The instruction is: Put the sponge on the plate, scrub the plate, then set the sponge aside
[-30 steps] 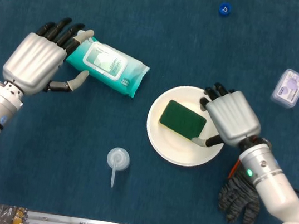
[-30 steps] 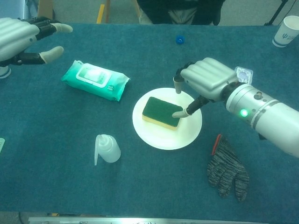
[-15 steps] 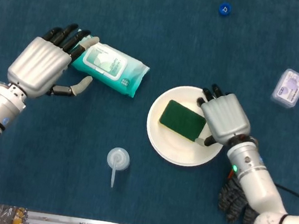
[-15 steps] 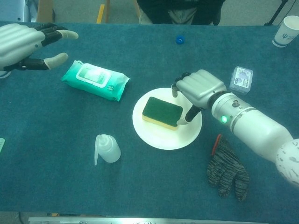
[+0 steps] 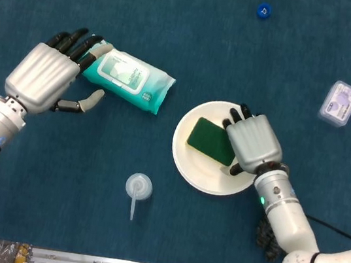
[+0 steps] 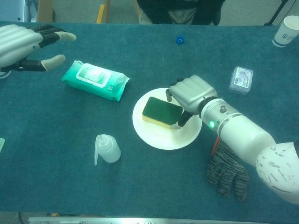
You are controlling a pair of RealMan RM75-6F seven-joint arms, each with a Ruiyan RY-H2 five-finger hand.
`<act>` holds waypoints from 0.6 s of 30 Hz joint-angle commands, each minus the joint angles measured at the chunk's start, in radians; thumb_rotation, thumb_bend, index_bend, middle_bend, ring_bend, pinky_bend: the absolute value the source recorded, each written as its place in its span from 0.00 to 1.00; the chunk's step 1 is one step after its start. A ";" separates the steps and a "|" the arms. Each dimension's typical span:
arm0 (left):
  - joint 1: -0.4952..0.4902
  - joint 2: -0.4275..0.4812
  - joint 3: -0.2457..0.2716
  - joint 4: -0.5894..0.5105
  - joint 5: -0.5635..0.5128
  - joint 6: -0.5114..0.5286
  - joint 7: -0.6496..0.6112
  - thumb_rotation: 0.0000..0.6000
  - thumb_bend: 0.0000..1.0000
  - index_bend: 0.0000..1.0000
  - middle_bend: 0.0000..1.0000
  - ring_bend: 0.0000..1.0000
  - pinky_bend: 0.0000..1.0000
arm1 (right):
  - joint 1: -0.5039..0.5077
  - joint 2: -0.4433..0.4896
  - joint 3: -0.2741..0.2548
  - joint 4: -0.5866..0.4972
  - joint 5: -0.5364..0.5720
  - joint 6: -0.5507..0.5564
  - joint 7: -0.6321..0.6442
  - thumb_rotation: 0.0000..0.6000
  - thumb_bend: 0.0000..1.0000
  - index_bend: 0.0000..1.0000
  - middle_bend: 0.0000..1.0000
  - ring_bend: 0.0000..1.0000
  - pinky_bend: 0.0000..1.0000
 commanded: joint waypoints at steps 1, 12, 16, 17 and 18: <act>0.003 -0.002 -0.001 0.005 0.008 -0.002 -0.004 0.01 0.33 0.07 0.07 0.00 0.13 | 0.007 -0.014 -0.004 0.004 0.006 0.009 -0.005 0.64 0.00 0.31 0.20 0.12 0.40; 0.009 -0.005 -0.006 0.034 0.034 -0.021 -0.042 0.01 0.33 0.07 0.07 0.00 0.11 | 0.018 -0.043 -0.015 0.011 0.024 0.064 -0.032 0.64 0.00 0.30 0.20 0.12 0.40; 0.009 -0.010 -0.010 0.045 0.041 -0.028 -0.053 0.01 0.33 0.07 0.07 0.00 0.11 | 0.017 -0.046 -0.019 0.016 0.026 0.072 -0.031 0.64 0.00 0.30 0.20 0.12 0.40; 0.008 -0.011 -0.011 0.047 0.043 -0.030 -0.055 0.01 0.33 0.07 0.07 0.00 0.11 | 0.017 -0.046 -0.019 0.018 0.027 0.073 -0.031 0.64 0.00 0.30 0.20 0.12 0.40; 0.007 -0.013 -0.011 0.050 0.045 -0.032 -0.057 0.01 0.33 0.07 0.07 0.00 0.11 | 0.017 -0.048 -0.019 0.019 0.028 0.073 -0.028 0.64 0.00 0.30 0.20 0.12 0.40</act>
